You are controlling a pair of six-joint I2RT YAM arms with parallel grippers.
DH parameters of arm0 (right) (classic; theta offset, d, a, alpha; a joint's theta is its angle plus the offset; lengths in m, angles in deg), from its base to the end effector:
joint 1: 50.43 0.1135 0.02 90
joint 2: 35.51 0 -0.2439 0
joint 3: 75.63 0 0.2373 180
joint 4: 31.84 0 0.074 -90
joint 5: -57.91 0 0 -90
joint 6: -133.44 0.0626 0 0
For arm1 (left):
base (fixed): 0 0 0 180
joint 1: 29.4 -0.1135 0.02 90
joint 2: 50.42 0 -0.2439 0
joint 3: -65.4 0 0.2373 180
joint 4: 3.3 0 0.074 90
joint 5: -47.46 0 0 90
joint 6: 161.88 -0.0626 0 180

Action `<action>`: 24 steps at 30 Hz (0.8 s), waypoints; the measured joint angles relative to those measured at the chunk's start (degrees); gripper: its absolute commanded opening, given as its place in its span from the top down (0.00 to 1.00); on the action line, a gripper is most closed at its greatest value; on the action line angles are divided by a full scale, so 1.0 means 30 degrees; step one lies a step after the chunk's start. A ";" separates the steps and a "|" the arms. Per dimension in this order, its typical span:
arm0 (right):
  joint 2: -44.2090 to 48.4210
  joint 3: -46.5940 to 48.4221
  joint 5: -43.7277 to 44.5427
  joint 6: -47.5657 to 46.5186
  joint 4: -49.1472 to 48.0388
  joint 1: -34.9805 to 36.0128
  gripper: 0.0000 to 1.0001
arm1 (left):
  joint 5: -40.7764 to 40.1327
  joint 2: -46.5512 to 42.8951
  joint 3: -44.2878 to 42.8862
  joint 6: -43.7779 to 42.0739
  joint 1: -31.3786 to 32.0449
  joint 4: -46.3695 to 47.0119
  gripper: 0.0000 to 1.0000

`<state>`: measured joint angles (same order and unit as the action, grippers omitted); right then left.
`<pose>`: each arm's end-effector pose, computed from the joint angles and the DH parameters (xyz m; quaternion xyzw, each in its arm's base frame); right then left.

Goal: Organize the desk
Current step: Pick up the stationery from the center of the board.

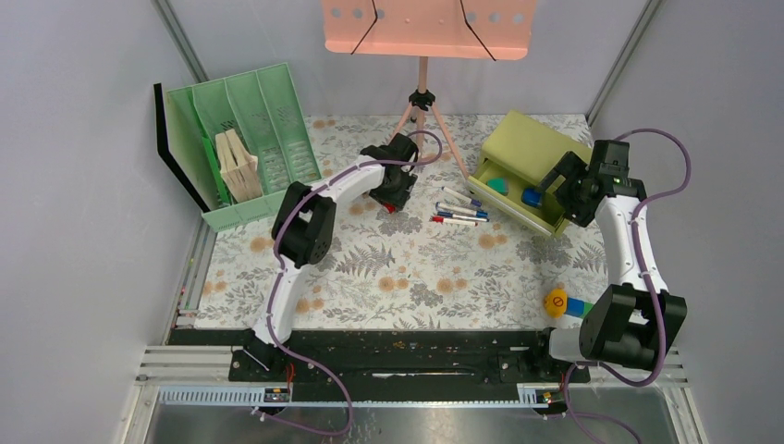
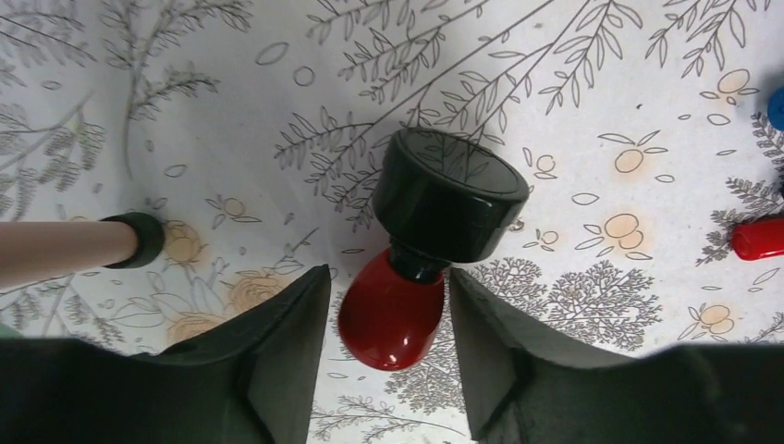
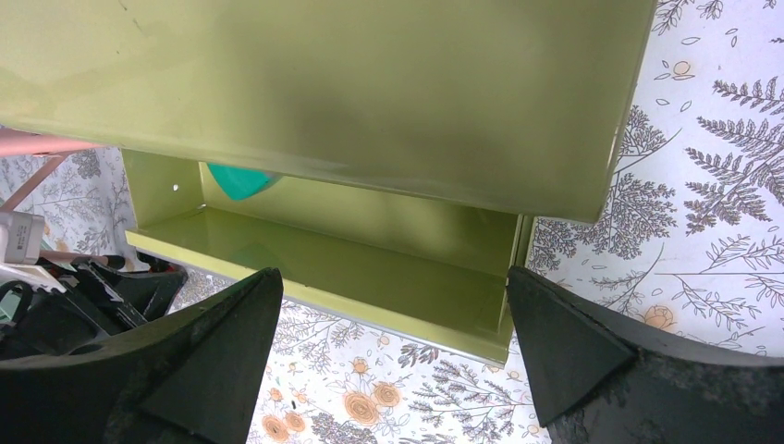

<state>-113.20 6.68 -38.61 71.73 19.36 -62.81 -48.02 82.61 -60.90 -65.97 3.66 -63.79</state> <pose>0.2927 -0.0570 0.2720 0.3026 0.8771 0.1034 0.3584 0.4013 -0.2540 0.1383 0.2207 0.9540 -0.0216 0.2016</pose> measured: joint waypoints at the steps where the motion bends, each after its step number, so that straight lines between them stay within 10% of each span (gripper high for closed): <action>1: 0.0000 0.0000 0.0000 0.0000 0.0000 0.0000 0.02 | 0.0138 0.0000 0.0109 0.0066 0.0000 0.0066 0.57; 24: 0.0146 -0.0007 -0.0211 0.0423 -0.0015 0.0000 0.02 | 0.0678 -0.4503 0.6455 0.0940 0.0117 0.2295 0.74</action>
<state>-112.76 6.65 -39.25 73.00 19.32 -62.81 -45.98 69.11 -41.54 -63.15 4.01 -56.91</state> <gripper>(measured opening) 0.988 0.414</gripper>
